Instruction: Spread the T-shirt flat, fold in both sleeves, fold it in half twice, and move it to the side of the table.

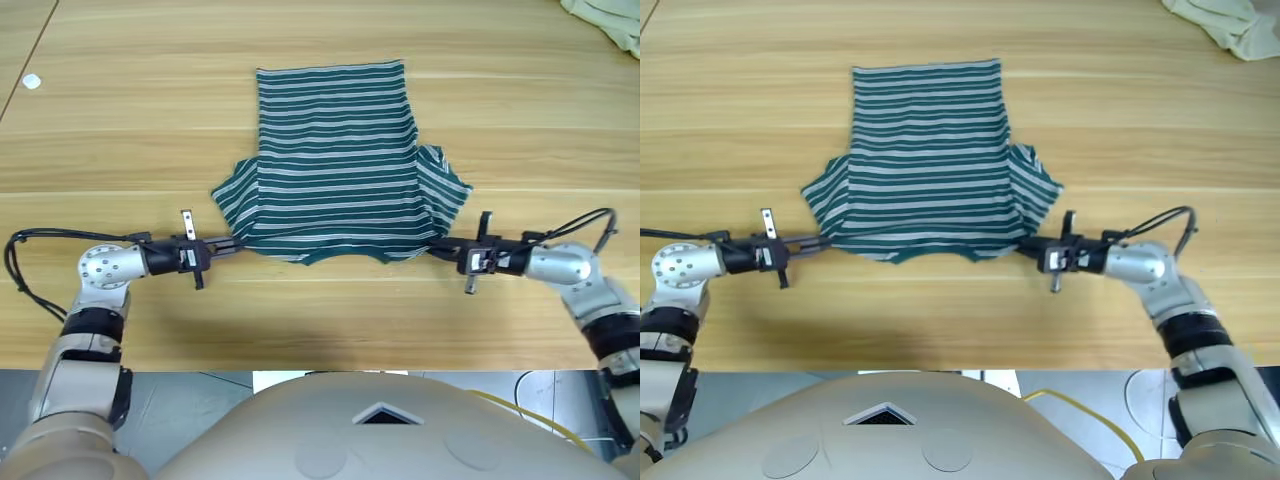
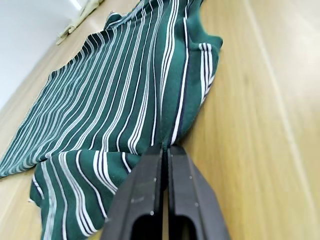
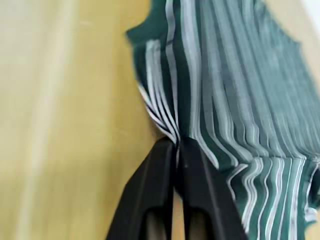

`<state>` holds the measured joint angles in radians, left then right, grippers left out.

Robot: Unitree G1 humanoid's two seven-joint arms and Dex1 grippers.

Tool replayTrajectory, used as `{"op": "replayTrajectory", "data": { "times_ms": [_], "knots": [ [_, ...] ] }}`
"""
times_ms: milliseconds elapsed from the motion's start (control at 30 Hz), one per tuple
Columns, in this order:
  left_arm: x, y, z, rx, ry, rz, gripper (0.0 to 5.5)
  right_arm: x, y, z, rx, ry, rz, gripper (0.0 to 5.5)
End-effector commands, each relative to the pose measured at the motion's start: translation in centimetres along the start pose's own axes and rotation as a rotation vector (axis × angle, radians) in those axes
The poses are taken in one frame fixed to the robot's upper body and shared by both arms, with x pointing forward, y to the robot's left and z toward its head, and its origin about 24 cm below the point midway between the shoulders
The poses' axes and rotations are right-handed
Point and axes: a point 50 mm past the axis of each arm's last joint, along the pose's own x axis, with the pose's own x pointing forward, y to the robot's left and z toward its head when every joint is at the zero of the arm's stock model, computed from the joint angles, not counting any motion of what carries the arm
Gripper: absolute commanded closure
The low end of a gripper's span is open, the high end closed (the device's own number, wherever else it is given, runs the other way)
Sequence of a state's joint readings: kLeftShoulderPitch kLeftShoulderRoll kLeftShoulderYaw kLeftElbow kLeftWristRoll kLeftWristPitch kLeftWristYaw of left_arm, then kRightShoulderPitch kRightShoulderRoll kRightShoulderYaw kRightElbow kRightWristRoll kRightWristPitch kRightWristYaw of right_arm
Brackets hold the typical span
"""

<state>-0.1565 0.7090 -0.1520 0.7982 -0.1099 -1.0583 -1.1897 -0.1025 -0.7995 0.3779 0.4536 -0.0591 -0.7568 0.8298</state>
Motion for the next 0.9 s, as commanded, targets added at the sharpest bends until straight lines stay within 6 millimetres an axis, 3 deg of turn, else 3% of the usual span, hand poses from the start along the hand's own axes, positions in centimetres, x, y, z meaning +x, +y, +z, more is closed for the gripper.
{"op": "replayTrajectory", "data": {
  "times_ms": [33, 200, 233, 400, 500, 600, 700, 800, 900],
  "knots": [
    [-0.8, -1.1, 0.5, 0.028, 0.028, -0.090, 5.50, 1.7, 3.5, -0.6, 0.093, 0.034, 0.178, 4.60],
    [-1.7, -1.7, 1.2, 0.017, 0.025, -0.118, 5.50, 0.6, 4.3, -0.3, 0.120, 0.020, 0.209, 3.92],
    [-1.8, -1.9, 1.4, 0.005, 0.013, -0.132, 5.19, 0.3, 4.3, 0.0, 0.119, 0.006, 0.207, 3.81],
    [-2.2, -0.5, 1.2, -0.002, 0.031, -0.066, 4.46, -1.2, 3.4, 4.5, 0.105, -0.249, 0.184, 3.15],
    [-2.4, -0.3, 1.0, -0.009, 0.045, -0.066, 3.90, -2.5, 2.1, 5.9, 0.106, -0.330, 0.133, 2.54],
    [-2.8, -0.4, 3.4, -0.059, -0.159, -0.054, 3.47, -2.8, -0.3, 5.4, 0.103, -0.300, -0.018, 2.05],
    [-4.7, 0.8, 5.0, -0.111, -0.311, 0.043, 2.99, -2.3, -0.7, 5.1, 0.106, -0.294, -0.041, 1.54],
    [-5.7, 2.1, 3.6, -0.093, -0.180, 0.097, 2.58, -2.2, -0.5, 4.8, 0.109, -0.269, -0.049, 1.10],
    [-6.0, 2.8, 1.3, -0.013, 0.090, 0.118, 2.05, -2.2, -0.2, 4.7, 0.108, -0.260, -0.064, 0.49]
  ]
}}
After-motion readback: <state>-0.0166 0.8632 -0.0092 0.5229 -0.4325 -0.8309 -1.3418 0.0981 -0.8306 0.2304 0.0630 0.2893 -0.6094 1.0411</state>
